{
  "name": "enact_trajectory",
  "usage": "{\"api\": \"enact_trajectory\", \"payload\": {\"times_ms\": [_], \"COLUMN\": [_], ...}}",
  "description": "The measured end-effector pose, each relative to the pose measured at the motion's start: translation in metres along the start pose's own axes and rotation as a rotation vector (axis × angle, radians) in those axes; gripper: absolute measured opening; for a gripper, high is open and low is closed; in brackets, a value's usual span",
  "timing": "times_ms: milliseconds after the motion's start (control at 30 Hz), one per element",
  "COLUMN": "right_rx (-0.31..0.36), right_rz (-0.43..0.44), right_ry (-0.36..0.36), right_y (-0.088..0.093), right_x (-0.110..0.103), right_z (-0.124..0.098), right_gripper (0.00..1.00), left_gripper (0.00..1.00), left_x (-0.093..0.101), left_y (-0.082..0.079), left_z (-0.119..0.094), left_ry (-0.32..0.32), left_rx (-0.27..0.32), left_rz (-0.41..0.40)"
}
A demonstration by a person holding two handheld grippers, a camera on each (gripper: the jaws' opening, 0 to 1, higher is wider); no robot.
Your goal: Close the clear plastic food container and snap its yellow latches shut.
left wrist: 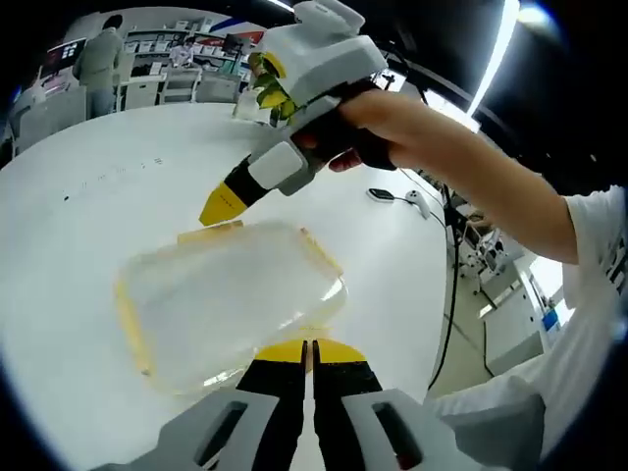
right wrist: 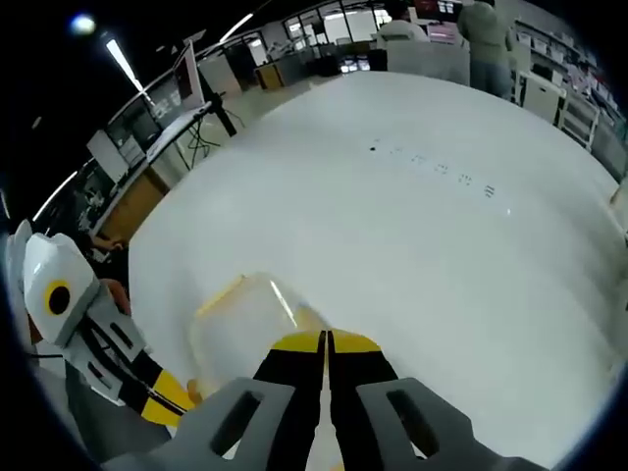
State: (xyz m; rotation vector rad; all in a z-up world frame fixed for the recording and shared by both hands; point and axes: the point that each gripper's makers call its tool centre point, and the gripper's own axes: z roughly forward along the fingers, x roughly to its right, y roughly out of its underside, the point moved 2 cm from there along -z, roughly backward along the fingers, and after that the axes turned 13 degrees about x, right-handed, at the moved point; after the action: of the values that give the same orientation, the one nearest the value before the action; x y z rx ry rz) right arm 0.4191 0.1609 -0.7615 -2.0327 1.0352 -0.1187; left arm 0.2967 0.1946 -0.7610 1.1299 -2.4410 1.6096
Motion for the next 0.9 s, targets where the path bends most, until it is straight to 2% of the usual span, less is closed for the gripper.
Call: {"api": "enact_trajectory", "payload": {"times_ms": [67,133,200,233,300,400,433,467,500,533,567,633,667,700,767,833,900], "right_rx": [0.002,0.000,-0.005,-0.009,-0.014,-0.011,-0.006,-0.005,-0.003,-0.003,-0.004,-0.009,-0.012,-0.028,-0.080,-0.116,-0.174], "right_rz": [0.009,0.012,0.014,0.013,0.010,-0.015,-0.041,-0.059,-0.088,-0.110,-0.123,-0.164,-0.208,-0.225,-0.278,-0.317,-0.345], "right_ry": [0.003,0.000,0.004,0.006,0.006,-0.001,-0.014,-0.024,-0.036,-0.046,-0.060,-0.094,-0.131,-0.148,-0.182,-0.224,-0.237], "right_y": [-0.001,-0.001,-0.001,0.000,-0.003,-0.005,-0.008,-0.010,-0.014,-0.016,-0.020,-0.024,-0.025,-0.024,-0.019,-0.015,-0.005], "right_x": [0.001,0.002,0.004,0.005,0.007,0.008,0.008,0.007,0.006,0.005,0.004,0.002,-0.001,-0.003,-0.007,-0.014,-0.021], "right_z": [0.000,0.001,0.002,0.002,0.004,-0.001,-0.003,-0.005,-0.007,-0.009,-0.011,-0.013,-0.013,-0.014,-0.016,-0.018,-0.022], "right_gripper": [0.00,0.00,0.00,0.00,0.00,0.00,0.00,0.00,0.00,0.01,0.04,0.08,0.10,0.13,0.23,0.33,0.37], "left_gripper": [0.00,0.00,0.00,0.00,0.00,0.00,0.03,0.08,0.13,0.16,0.18,0.19,0.19,0.20,0.20,0.22,0.21], "left_x": [0.002,0.001,-0.007,-0.008,-0.004,0.016,0.020,0.021,0.017,0.014,0.009,0.006,0.004,0.003,0.000,-0.006,-0.010], "left_y": [0.006,0.013,0.025,0.028,0.029,0.011,0.000,-0.009,-0.019,-0.025,-0.032,-0.031,-0.026,-0.024,-0.021,-0.017,-0.016], "left_z": [0.000,0.000,0.000,0.001,0.001,-0.003,-0.005,-0.006,-0.009,-0.010,-0.010,-0.008,-0.007,-0.005,-0.003,0.000,0.003], "left_ry": [0.012,0.012,-0.016,-0.025,-0.005,0.081,0.089,0.094,0.066,0.048,0.037,0.046,0.063,0.068,0.086,0.095,0.094], "left_rx": [-0.010,-0.037,-0.102,-0.111,-0.111,-0.026,0.021,0.054,0.083,0.091,0.097,0.071,0.031,0.017,-0.014,-0.061,-0.088], "left_rz": [-0.006,0.021,0.111,0.149,0.226,0.292,0.337,0.396,0.485,0.565,0.680,0.759,0.766,0.776,0.840,0.941,1.004]}}
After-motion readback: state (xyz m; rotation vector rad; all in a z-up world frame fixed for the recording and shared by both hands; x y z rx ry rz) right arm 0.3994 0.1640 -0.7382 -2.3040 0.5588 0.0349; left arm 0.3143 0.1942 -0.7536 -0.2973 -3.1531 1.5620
